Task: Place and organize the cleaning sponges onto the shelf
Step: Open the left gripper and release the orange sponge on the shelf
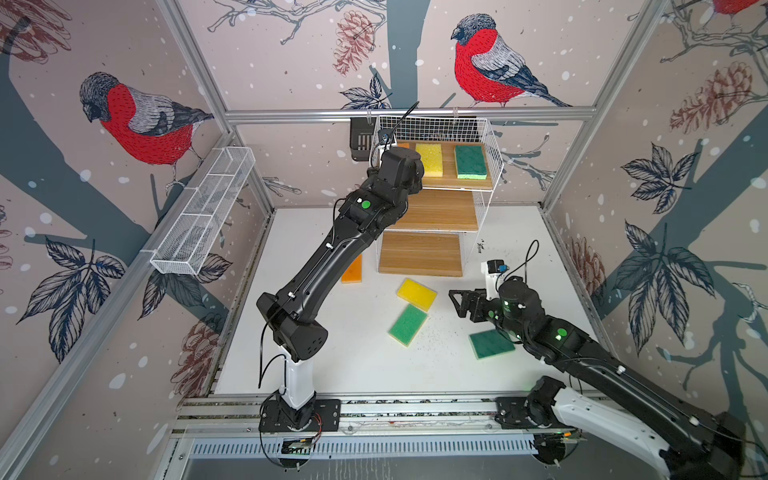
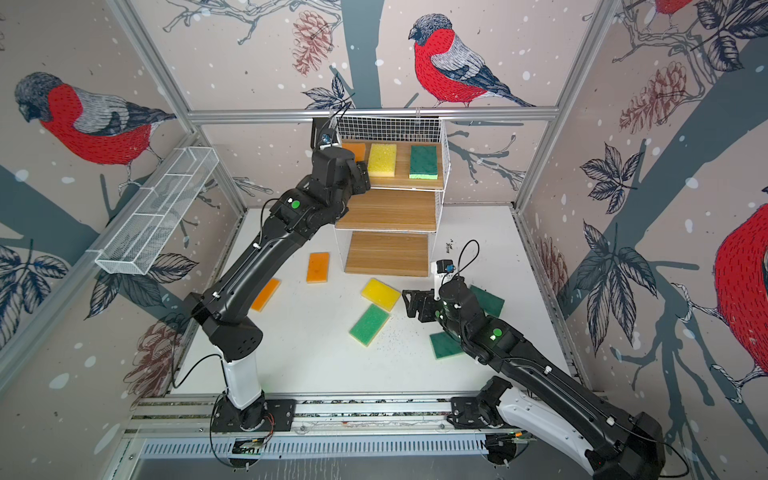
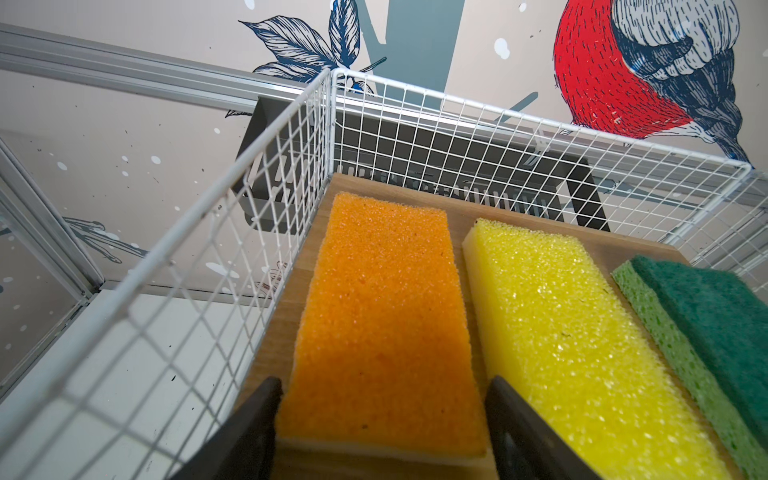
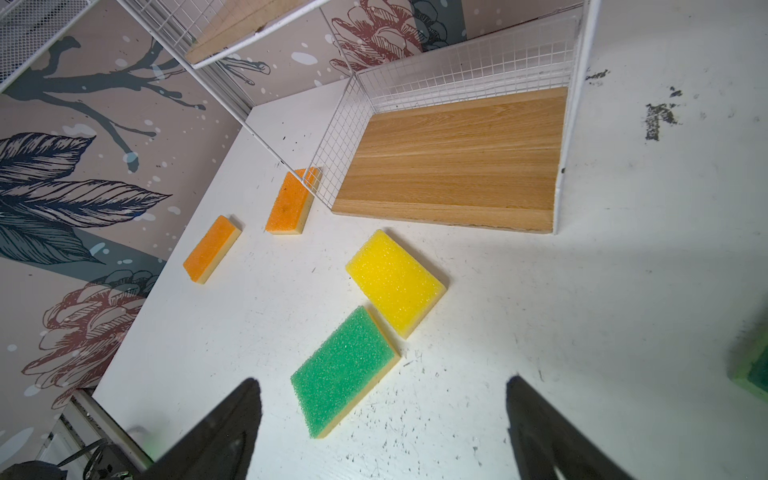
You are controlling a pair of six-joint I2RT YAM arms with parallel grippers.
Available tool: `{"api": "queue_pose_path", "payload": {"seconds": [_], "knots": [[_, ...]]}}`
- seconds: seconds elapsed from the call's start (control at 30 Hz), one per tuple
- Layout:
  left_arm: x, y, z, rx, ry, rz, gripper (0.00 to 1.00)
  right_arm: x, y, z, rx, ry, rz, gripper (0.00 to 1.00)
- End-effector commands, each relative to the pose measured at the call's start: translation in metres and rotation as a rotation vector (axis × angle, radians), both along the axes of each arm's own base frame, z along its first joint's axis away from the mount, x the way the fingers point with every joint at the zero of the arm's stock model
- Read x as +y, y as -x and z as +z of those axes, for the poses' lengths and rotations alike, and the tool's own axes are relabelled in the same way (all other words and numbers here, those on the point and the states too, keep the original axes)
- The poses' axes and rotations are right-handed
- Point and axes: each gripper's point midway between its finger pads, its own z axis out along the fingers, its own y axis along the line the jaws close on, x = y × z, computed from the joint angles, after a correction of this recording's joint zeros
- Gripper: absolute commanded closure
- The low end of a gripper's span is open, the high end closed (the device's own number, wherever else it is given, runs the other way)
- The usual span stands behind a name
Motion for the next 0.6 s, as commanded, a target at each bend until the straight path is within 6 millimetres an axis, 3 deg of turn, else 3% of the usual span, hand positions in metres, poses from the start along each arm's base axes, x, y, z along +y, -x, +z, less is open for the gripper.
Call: {"api": "queue_pose_path", "payload": {"seconds": [0.0,0.57], "knots": [[0.001,0.006,0.005,0.004,0.029,-0.017,0.23,0.001,-0.001,0.004,-0.013,-0.018,-0.002,0.08],[0.006,0.034,0.028,-0.021,0.068,-0.067,0.22,0.001,0.003,0.005,-0.002,-0.046,0.001,0.09]]}}
